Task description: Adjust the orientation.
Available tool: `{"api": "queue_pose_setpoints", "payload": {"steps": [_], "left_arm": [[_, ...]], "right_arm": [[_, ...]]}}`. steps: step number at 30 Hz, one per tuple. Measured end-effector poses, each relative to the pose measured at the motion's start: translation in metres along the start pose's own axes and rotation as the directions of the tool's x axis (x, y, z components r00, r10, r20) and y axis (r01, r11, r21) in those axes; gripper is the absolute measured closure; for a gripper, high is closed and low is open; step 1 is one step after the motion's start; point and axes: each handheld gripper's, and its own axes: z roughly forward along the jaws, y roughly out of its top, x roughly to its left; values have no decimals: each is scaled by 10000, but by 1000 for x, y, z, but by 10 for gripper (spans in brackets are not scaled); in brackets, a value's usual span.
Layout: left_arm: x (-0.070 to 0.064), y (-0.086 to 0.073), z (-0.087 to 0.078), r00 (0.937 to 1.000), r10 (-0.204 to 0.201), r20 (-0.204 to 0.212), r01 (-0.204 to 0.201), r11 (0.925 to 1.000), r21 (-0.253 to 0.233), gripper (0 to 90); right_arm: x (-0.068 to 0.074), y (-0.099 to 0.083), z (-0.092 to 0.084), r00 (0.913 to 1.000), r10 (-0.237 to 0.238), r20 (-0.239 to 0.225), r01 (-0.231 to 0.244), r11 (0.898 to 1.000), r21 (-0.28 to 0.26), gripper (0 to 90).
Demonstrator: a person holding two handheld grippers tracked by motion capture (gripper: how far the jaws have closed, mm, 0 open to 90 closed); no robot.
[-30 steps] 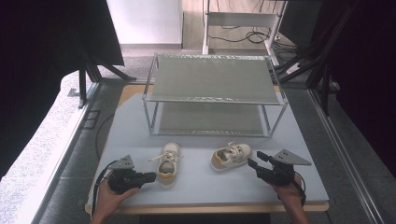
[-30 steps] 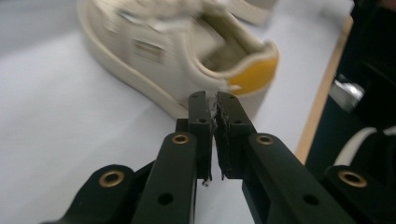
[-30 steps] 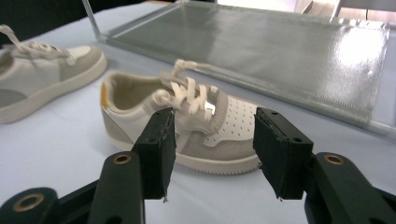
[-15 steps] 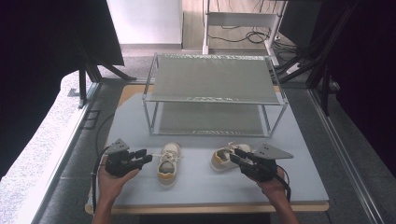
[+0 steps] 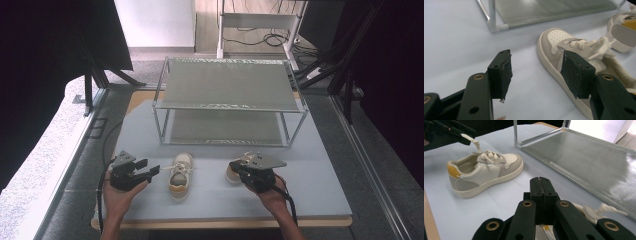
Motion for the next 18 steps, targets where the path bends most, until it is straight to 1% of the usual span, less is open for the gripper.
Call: {"api": "queue_pose_setpoints", "payload": {"steps": [3,5,6,7,9,12,13,15,18], "left_arm": [[-1,1,2,9999,-31,127,30,10000,62,404],[-1,1,3,9999,-74,138,72,9999,120,400],[-1,1,4,9999,-129,106,126,9996,236,399],[-1,1,4,9999,-129,106,126,9996,236,399],[0,0,4,9997,-252,69,250,9995,204,399],[1,0,3,9994,-339,80,338,9993,187,399],[1,0,3,9994,-339,80,338,9993,187,398],[1,-1,3,9992,-385,117,382,9989,269,397],[0,-2,5,9992,-373,130,368,9986,377,393]], "right_arm": [[6,5,9,9995,-300,47,299,9995,132,897],[10,7,16,9982,-602,28,601,9976,354,898],[11,8,20,9974,-723,61,719,9964,446,898],[12,9,23,9965,-823,114,815,9951,553,898],[11,9,29,9959,-880,199,863,9934,756,898],[11,6,34,9935,-1021,506,963,9897,1060,898],[10,5,35,9937,-965,568,897,9897,1114,898],[10,3,36,9916,-1029,784,922,9873,1291,898],[8,0,36,9901,-1055,923,910,9845,1497,898]]}}
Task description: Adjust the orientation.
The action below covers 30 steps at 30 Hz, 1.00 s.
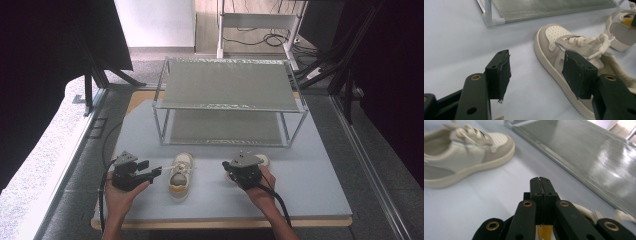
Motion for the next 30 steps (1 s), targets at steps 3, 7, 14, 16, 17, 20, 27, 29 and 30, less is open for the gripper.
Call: {"api": "queue_pose_setpoints", "payload": {"steps": [3,7,14,16,17,20,27,29,30], "left_arm": [[0,0,2,10000,-32,1,32,10000,80,392],[0,-1,3,10000,-22,-7,22,9999,152,389],[-1,-2,4,10000,-21,-4,21,9996,268,389],[-1,-3,4,10000,-27,5,27,9995,303,389],[-1,-3,4,10000,-31,6,31,9995,318,388],[-1,-3,4,10000,-5,7,5,9994,334,388],[1,-5,4,10000,-79,-12,79,9993,362,388],[1,-5,5,10000,-94,3,94,9993,366,388],[1,-5,5,10000,-90,8,90,9993,365,388]], "right_arm": [[-3,-1,-1,9997,165,-169,-166,9998,-99,898],[-1,-1,-3,10000,63,-73,-64,10000,-61,898],[-1,-8,-14,9990,175,-401,-177,9998,-44,898],[1,-10,-18,9993,46,-382,-47,10000,-14,898],[1,-11,-19,9991,55,-409,-56,10000,-36,898],[1,-15,-25,9985,105,-531,-109,9999,-66,898],[-1,-30,-46,9965,209,-811,-219,9997,-117,898],[-3,-35,-52,9957,271,-883,-281,9996,-99,898],[-4,-37,-55,9954,311,-909,-322,9994,-114,898]]}}
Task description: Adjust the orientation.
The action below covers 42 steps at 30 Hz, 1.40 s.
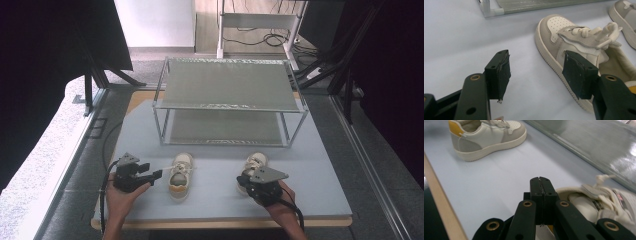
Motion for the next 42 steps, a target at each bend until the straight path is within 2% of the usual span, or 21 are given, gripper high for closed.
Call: {"api": "queue_pose_setpoints", "payload": {"steps": [5,7,9,14,21,31,37,38,42], "left_arm": [[1,0,-2,10000,-7,15,7,10000,-40,388],[1,0,-2,10000,-63,7,63,10000,-73,388],[2,-1,-2,10000,-92,31,92,9999,-79,388],[0,0,1,9997,-123,212,124,9999,-36,388],[-3,0,4,9995,-71,311,70,10000,37,388],[0,0,0,9992,-145,369,148,9998,-95,388],[0,0,-5,9984,-139,547,159,9992,-358,396],[1,1,-8,9974,-122,713,160,9984,-533,399],[-1,2,-12,9968,50,800,11,9971,-766,405]], "right_arm": [[-4,-10,-11,9999,133,-111,-133,9999,24,898],[-8,-20,-17,9992,322,-244,-320,9994,105,898],[-11,-27,-22,9985,402,-384,-405,9992,-68,898],[-19,-41,-33,9971,649,-398,-654,9978,-121,898],[-19,-41,-34,9980,534,-339,-535,9986,-27,897],[-31,-45,-42,9966,715,-404,-714,9974,55,897],[-29,-44,-41,9968,451,-667,-456,9989,-58,861],[-29,-43,-43,9964,379,-761,-393,9991,-179,860],[-29,-40,-46,9961,212,-854,-250,9987,-442,838]]}}
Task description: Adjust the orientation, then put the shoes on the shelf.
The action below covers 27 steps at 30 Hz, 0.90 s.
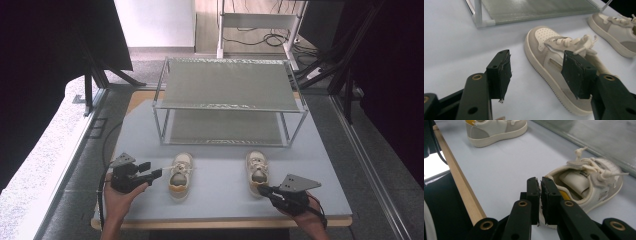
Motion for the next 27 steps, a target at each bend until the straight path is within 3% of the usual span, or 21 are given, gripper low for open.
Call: {"api": "queue_pose_setpoints", "payload": {"steps": [13,14,19,20,21,22,25,26,27], "left_arm": [[-3,2,-10,9969,576,537,-553,9975,-434,397],[-6,3,-14,9936,837,753,-797,9953,-543,397],[-11,8,-21,9849,1316,1129,-1252,9902,-616,400],[-16,11,-23,9765,1691,1333,-1633,9851,-531,404],[-16,11,-23,9765,1691,1333,-1633,9851,-531,410],[-23,15,-26,9608,2249,1624,-2207,9744,-435,415],[-35,21,-29,9306,3025,2062,-3023,9526,-332,413],[-35,21,-29,9306,3025,2062,-3023,9526,-332,410],[-38,23,-29,9217,3199,2193,-3218,9464,-282,409]], "right_arm": [[-7,6,-4,9999,104,138,-92,9967,-809,579],[-8,9,-4,9997,116,217,-96,9958,-907,538],[-12,16,-6,10000,-12,28,14,9952,-983,492],[-14,18,-6,9998,-165,-97,155,9951,-977,486],[-14,18,-6,9998,-165,-97,155,9951,-977,486],[-17,20,-5,9989,-338,-330,307,9955,-902,481],[-23,24,-3,9948,-628,-796,570,9957,-726,482],[-24,25,-2,9934,-690,-911,637,9961,-606,482],[-26,27,-2,9917,-764,-1036,714,9962,-504,482]]}}
